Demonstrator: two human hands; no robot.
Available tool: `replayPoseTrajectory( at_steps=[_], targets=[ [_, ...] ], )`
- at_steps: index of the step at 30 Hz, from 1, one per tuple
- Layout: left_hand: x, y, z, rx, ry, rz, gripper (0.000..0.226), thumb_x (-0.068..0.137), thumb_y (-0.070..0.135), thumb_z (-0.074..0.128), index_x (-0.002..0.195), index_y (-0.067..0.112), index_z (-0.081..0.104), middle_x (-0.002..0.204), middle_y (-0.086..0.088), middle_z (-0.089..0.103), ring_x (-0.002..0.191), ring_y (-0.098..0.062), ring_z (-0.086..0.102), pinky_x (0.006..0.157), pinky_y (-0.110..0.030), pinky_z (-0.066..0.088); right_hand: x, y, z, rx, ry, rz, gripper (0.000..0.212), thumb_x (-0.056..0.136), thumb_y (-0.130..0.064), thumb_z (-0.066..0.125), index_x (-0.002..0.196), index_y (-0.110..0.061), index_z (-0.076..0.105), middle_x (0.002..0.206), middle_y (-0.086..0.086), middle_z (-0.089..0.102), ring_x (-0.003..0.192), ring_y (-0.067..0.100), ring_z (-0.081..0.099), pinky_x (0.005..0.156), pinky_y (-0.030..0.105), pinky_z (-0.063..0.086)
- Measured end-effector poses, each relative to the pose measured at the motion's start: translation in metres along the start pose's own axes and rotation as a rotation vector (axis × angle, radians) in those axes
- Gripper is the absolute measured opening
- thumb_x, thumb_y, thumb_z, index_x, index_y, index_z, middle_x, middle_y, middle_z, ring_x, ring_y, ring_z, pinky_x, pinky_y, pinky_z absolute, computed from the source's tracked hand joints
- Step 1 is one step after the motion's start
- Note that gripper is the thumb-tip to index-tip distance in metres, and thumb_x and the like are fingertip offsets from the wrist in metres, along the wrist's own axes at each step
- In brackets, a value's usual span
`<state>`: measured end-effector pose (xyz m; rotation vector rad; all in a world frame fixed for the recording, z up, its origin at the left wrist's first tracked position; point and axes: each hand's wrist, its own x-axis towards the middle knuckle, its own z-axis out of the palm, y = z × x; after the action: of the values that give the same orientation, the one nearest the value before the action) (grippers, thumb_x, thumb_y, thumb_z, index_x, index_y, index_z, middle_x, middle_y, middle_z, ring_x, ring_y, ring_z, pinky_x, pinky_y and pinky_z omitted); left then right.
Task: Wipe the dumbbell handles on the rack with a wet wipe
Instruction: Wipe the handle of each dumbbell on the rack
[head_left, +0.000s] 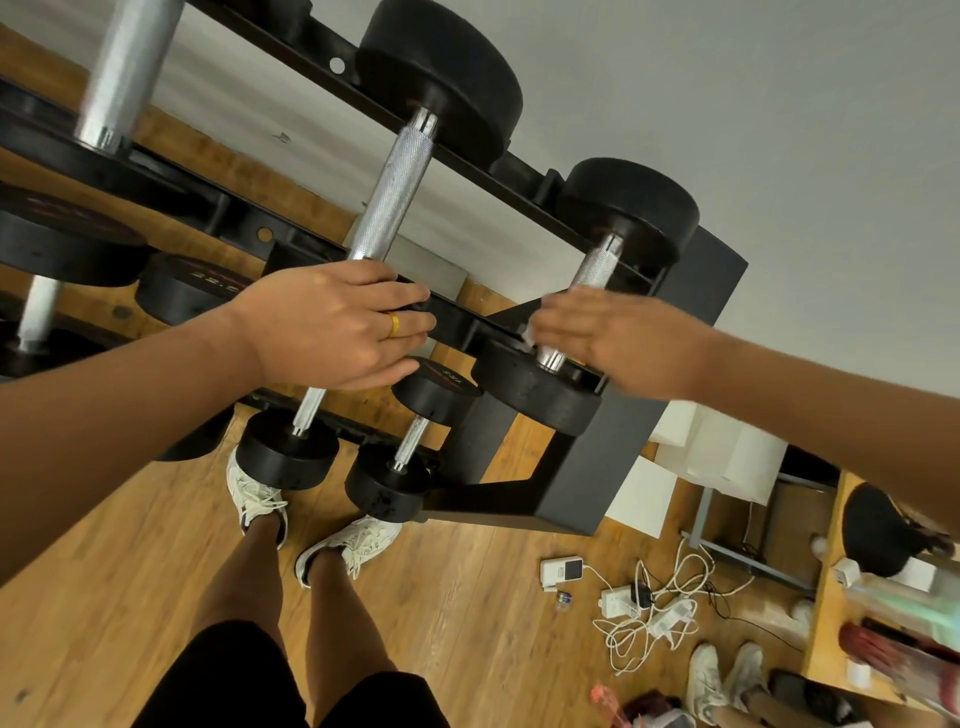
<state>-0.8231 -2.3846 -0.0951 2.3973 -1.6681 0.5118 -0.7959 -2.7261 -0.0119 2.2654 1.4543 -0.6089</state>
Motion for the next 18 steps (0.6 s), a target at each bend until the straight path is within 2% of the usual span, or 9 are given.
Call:
replayPoseTrajectory(
  at_steps=[3, 5, 9, 11, 13, 16, 18],
  targets=[
    [0.000, 0.000, 0.001, -0.005, 0.004, -0.004, 0.044, 0.111, 0.032, 0.041, 0.114, 0.005, 0.076, 0.120, -0.013, 0.074, 0.120, -0.033, 0.066, 0.100, -0.046, 0.055, -0.002, 0.035, -0.005, -0.021, 0.054, 0.180, 0.081, 0.081, 0.001, 0.066, 0.155, -0.007, 0.032, 0.160, 0.017, 0.033, 0.150, 0.032, 0.024, 0.123, 0.042, 0.012],
    [0.000, 0.000, 0.001, -0.012, 0.008, -0.006, 0.042, 0.110, 0.031, 0.043, 0.115, 0.004, 0.075, 0.120, -0.013, 0.074, 0.120, -0.033, 0.067, 0.099, -0.045, 0.055, -0.001, 0.027, -0.004, -0.026, 0.057, 0.218, 0.083, 0.079, -0.002, 0.070, 0.154, -0.004, 0.032, 0.159, 0.019, 0.032, 0.150, 0.035, 0.024, 0.123, 0.044, 0.013],
    [-0.002, 0.000, 0.003, -0.013, 0.007, -0.001, 0.044, 0.111, 0.032, 0.042, 0.116, 0.004, 0.075, 0.121, -0.013, 0.073, 0.121, -0.032, 0.066, 0.101, -0.045, 0.054, -0.002, -0.020, 0.014, 0.020, 0.012, -0.013, 0.078, 0.077, -0.001, 0.072, 0.149, -0.005, 0.043, 0.155, 0.016, 0.042, 0.147, 0.033, 0.032, 0.120, 0.044, 0.011],
    [-0.002, -0.001, 0.004, -0.010, 0.008, 0.004, 0.045, 0.111, 0.033, 0.041, 0.118, 0.003, 0.075, 0.121, -0.014, 0.073, 0.121, -0.032, 0.066, 0.101, -0.046, 0.053, -0.002, -0.011, 0.009, 0.027, 0.018, -0.059, 0.081, 0.075, 0.000, 0.075, 0.149, -0.008, 0.044, 0.154, 0.013, 0.043, 0.147, 0.031, 0.034, 0.121, 0.043, 0.012],
    [-0.003, -0.002, 0.004, -0.003, 0.004, 0.007, 0.044, 0.110, 0.033, 0.042, 0.119, 0.004, 0.074, 0.122, -0.014, 0.073, 0.121, -0.032, 0.066, 0.101, -0.046, 0.053, -0.004, 0.013, 0.001, 0.004, 0.029, 0.026, 0.085, 0.075, 0.003, 0.073, 0.151, -0.011, 0.041, 0.156, 0.012, 0.040, 0.147, 0.031, 0.033, 0.122, 0.045, 0.017],
    [-0.003, -0.002, 0.004, 0.015, -0.012, 0.008, 0.044, 0.111, 0.033, 0.043, 0.118, 0.004, 0.074, 0.123, -0.014, 0.073, 0.123, -0.033, 0.065, 0.103, -0.046, 0.052, -0.007, 0.032, -0.007, -0.018, 0.084, 0.188, 0.089, 0.072, 0.004, 0.077, 0.152, -0.005, 0.038, 0.157, 0.016, 0.038, 0.146, 0.035, 0.035, 0.120, 0.049, 0.028],
    [-0.003, -0.001, 0.002, 0.010, -0.035, 0.006, 0.045, 0.111, 0.033, 0.041, 0.119, 0.004, 0.074, 0.125, -0.014, 0.072, 0.124, -0.033, 0.064, 0.104, -0.046, 0.052, -0.008, 0.021, 0.002, -0.038, 0.128, 0.211, 0.085, 0.073, -0.002, 0.079, 0.150, -0.002, 0.041, 0.155, 0.017, 0.040, 0.145, 0.037, 0.035, 0.118, 0.048, 0.025]
  ],
)
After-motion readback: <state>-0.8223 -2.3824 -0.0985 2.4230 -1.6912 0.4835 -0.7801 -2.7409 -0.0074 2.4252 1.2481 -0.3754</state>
